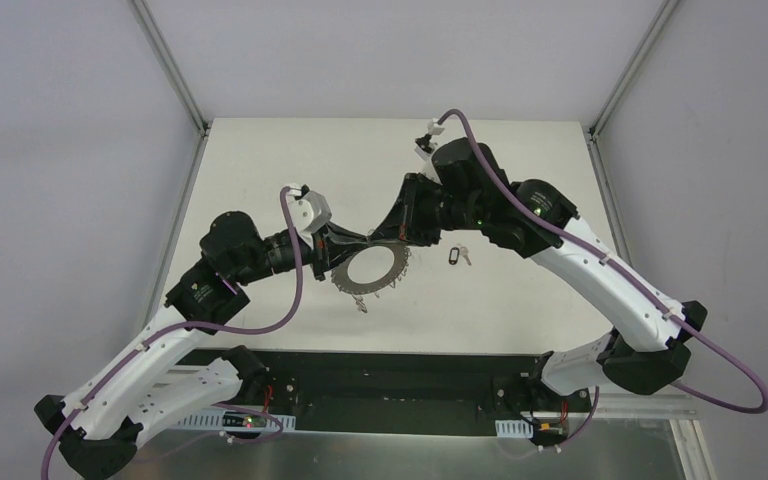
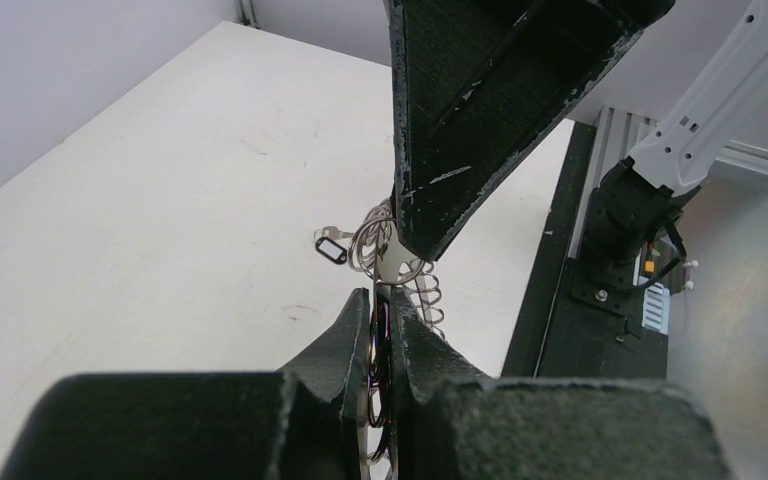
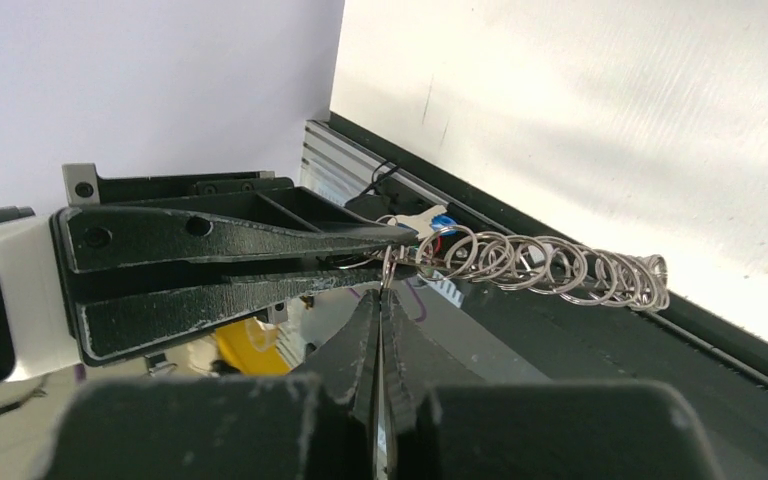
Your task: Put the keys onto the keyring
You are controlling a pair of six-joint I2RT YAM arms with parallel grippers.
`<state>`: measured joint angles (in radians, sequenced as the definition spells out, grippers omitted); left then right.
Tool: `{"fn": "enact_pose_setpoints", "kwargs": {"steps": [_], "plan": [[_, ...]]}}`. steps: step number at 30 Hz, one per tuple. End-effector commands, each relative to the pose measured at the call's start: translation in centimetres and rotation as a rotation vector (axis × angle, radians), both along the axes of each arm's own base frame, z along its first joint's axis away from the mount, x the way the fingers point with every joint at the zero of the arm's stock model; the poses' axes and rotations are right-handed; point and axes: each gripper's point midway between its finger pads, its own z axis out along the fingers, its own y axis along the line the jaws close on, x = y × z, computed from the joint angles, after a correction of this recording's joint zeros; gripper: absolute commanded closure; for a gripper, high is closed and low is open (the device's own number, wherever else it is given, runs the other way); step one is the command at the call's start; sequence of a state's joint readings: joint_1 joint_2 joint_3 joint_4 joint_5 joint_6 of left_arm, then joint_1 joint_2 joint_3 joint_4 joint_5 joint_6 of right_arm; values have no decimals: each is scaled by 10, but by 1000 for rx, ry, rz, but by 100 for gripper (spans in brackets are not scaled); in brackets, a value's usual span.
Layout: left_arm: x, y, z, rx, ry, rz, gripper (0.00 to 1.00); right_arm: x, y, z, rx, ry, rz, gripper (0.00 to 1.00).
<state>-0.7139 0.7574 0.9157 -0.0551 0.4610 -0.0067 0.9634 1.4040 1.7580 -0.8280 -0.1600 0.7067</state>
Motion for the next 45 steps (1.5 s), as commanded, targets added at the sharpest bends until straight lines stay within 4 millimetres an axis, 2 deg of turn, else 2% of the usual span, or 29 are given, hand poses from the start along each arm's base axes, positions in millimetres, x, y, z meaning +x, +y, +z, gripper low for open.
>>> {"fn": "enact_pose_setpoints", "kwargs": {"steps": [1,14,23,30,36,45], "plan": [[-4,2,29,-74,-23,6,99,1,-8,19,-39,-152,67,100],[-22,4,57,-169,53,-39,83,2,-6,25,-50,-390,204,100],[-30,-1,67,-183,115,-86,76,-2,-12,41,-38,-602,243,100],[-37,3,78,-193,88,-101,73,-26,-21,56,30,-751,392,100],[-55,3,96,-224,91,-174,72,-49,-29,60,60,-867,554,100],[-76,3,119,-273,88,-275,68,-60,-28,71,95,-954,654,100]]}}
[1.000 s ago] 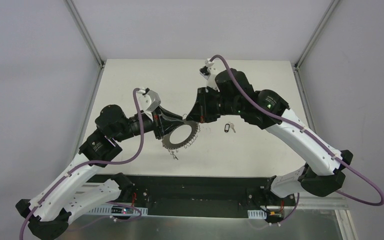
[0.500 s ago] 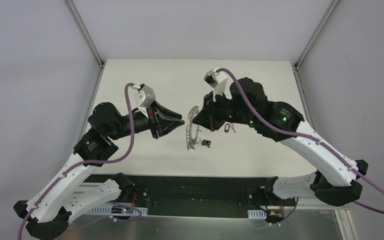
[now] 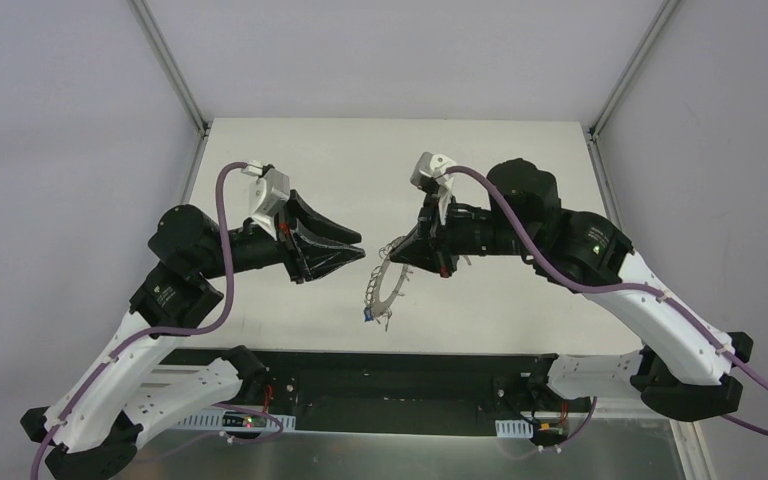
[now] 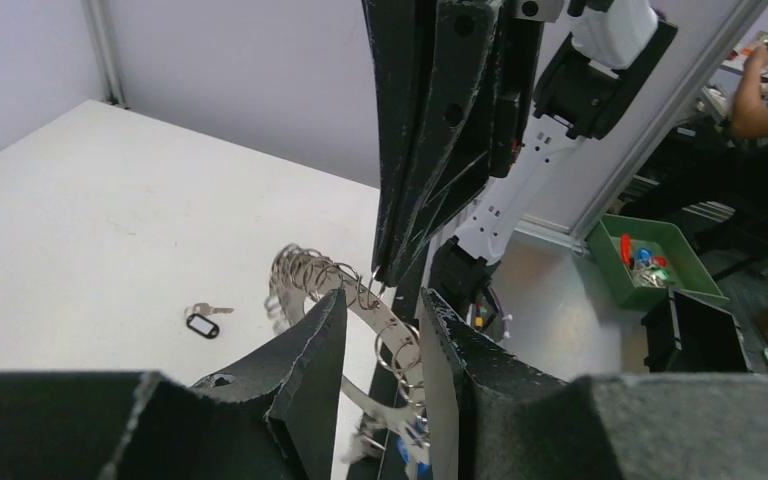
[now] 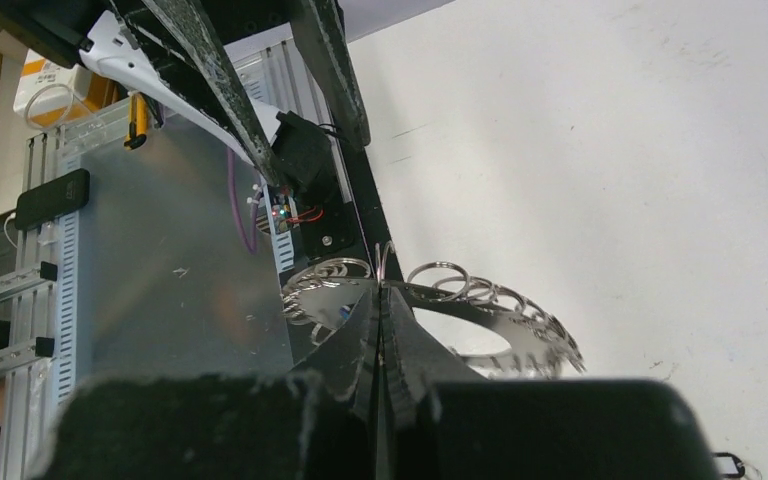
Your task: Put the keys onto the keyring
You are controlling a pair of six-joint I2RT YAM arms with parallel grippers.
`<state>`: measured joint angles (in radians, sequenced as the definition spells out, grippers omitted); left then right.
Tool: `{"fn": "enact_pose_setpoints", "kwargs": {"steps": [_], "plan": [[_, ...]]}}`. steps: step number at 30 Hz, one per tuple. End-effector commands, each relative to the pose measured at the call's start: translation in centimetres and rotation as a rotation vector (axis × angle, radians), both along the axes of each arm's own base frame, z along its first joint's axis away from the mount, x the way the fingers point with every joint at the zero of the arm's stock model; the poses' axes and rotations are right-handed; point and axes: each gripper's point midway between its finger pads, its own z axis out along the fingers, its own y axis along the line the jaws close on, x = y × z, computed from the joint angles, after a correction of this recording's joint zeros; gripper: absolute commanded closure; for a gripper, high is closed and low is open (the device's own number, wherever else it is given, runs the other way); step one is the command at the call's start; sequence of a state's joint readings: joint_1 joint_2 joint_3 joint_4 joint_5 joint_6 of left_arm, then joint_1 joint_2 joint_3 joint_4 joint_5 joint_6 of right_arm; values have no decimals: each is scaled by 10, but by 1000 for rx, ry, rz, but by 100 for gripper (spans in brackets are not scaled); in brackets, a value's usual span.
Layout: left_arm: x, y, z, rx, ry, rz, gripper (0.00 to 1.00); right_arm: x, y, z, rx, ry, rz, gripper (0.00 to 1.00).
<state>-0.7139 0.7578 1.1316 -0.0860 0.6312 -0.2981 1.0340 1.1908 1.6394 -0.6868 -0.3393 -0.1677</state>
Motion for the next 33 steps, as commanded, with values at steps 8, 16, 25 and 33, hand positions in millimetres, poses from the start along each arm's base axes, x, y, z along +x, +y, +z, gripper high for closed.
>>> {"fn": "enact_pose_setpoints", "kwargs": {"steps": [8,16,25,33], "plan": [[-19,-3,26,-65,-16,-105,64,-23,2,47,131,-132,168,100],[-17,-6,25,-70,-43,-114,62,-32,3,62,164,-129,220,100],[-24,-7,27,-82,-56,-155,61,-27,7,66,180,-138,200,100],[-26,-9,25,-80,-45,-179,62,-27,10,72,194,-141,204,100]]}}
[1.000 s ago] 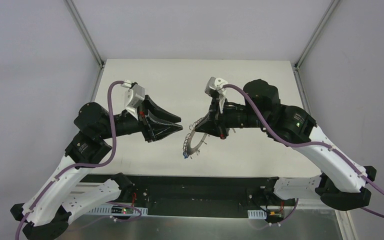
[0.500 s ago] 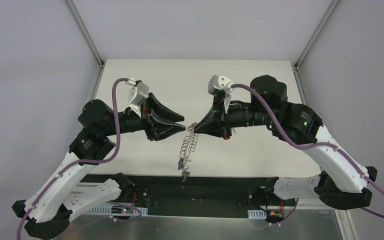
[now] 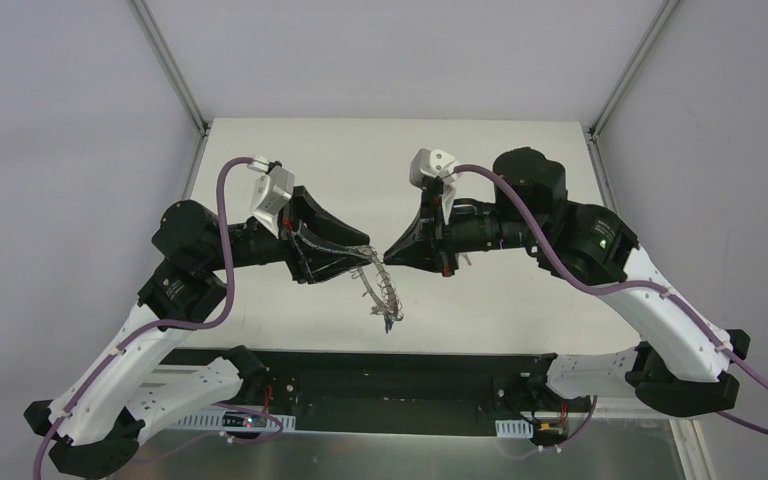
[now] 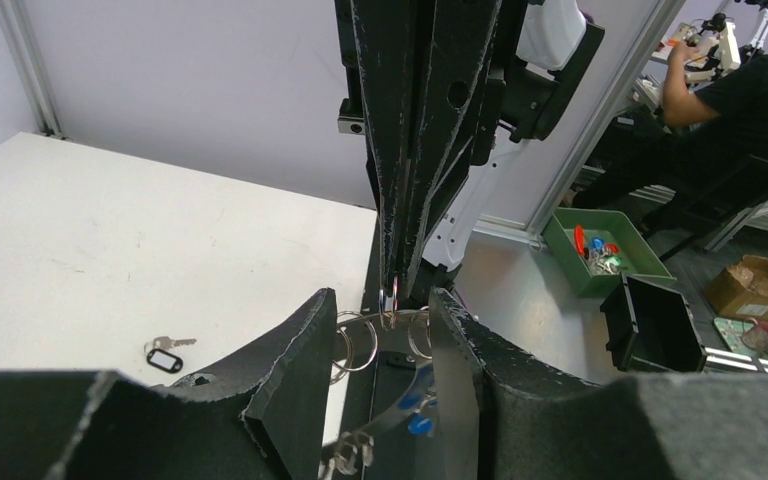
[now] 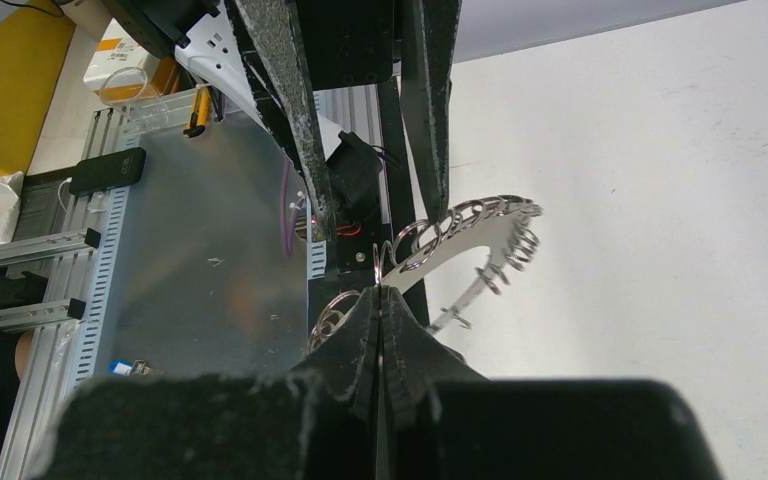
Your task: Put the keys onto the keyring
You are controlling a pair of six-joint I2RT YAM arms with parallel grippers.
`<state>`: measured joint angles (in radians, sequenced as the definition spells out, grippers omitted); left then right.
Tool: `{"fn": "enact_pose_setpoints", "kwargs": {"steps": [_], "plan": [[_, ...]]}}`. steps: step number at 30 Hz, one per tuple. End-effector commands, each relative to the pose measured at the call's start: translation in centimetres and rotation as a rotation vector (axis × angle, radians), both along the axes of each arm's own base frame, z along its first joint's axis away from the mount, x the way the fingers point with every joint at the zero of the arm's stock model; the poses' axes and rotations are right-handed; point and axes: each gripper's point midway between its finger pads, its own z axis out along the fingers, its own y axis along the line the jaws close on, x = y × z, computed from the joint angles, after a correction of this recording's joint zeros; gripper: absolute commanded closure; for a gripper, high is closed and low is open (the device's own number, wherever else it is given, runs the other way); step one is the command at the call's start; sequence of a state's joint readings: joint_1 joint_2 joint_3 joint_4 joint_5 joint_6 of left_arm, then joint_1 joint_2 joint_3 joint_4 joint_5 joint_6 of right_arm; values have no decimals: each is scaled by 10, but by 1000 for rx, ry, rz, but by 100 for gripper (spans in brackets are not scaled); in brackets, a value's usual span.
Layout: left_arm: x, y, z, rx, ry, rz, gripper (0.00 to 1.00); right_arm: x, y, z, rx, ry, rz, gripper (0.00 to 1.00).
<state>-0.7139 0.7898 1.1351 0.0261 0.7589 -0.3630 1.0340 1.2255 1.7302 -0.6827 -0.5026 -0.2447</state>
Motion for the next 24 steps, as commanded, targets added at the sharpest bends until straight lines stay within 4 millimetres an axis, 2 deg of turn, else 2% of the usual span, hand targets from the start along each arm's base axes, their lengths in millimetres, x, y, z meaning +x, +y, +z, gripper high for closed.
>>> {"fn": "enact_pose_setpoints", "kwargs": {"steps": [1,18,21,24], "plan": [[-9,1,10,-34,-24,-43,62,-5,2,43,130,-71,28,100],[-7,-3,7,-28,-17,-59,65,-7,6,50,153,-68,48,100],[-8,-4,7,-28,-18,-65,68,-7,7,51,160,-67,50,100],[-9,-4,6,-26,-19,-73,76,-8,7,53,163,-69,51,100]]}}
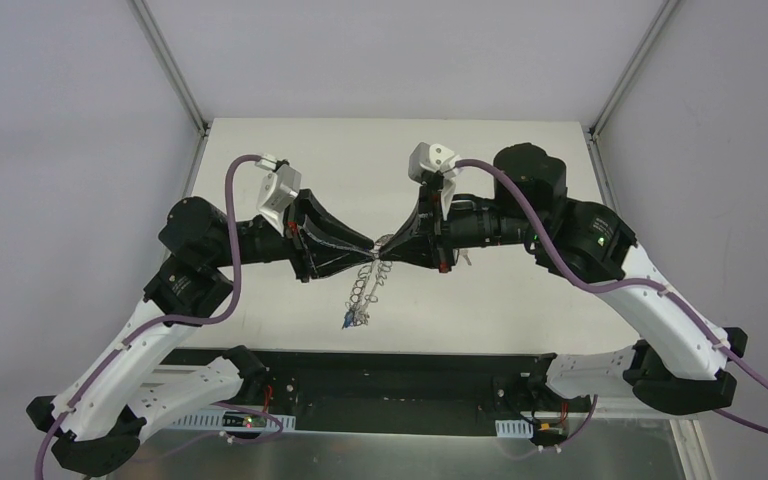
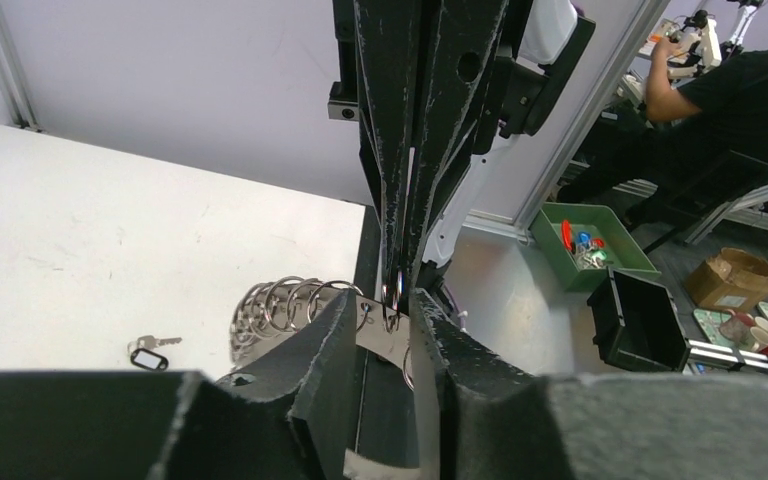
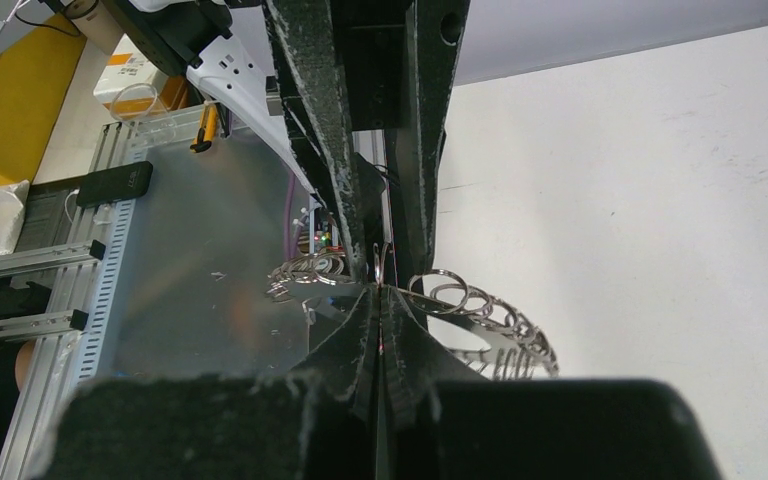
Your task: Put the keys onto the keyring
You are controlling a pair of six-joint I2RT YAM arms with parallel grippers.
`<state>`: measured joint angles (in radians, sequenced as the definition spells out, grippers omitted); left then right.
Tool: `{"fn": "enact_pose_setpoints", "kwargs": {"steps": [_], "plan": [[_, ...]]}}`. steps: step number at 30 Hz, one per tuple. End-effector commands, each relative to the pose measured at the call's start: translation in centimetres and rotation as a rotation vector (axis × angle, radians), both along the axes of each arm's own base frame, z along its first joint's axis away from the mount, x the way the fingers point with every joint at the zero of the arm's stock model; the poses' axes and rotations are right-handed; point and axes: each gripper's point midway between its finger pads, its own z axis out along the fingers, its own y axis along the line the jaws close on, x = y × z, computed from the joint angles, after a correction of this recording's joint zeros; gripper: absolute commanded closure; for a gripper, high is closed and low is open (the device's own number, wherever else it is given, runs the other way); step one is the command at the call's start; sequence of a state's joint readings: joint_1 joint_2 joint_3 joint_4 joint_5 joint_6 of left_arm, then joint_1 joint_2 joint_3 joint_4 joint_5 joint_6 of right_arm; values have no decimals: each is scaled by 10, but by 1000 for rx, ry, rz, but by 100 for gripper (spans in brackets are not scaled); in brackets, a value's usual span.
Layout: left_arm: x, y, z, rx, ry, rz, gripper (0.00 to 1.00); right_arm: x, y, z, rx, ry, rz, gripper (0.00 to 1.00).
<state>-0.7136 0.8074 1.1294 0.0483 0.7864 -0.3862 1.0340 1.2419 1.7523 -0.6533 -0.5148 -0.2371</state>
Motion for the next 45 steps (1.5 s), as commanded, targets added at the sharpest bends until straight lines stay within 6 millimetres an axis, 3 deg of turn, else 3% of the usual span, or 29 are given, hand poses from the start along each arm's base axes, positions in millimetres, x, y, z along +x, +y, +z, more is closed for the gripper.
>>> {"fn": "enact_pose_setpoints", "kwargs": {"steps": [1,5,8,18,23,28,45], "plan": [[-8,0,8,-29,-38,-42,78,-8,1,43,133,-63,40,100],[-9,0,8,-27,-38,-47,85,-8,1,43,133,-63,41,100],[-11,-1,7,-22,-44,-63,100,-9,2,42,131,-61,44,100],[-19,6,14,-63,-116,-61,100,-8,0,42,132,-50,26,100],[-24,10,20,-88,-145,-66,100,-10,-5,41,138,-62,23,77],[-26,12,22,-105,-153,-63,100,-12,-9,39,130,-79,31,66],[-28,15,28,-131,-159,-57,100,-15,6,33,103,-64,91,61]]}}
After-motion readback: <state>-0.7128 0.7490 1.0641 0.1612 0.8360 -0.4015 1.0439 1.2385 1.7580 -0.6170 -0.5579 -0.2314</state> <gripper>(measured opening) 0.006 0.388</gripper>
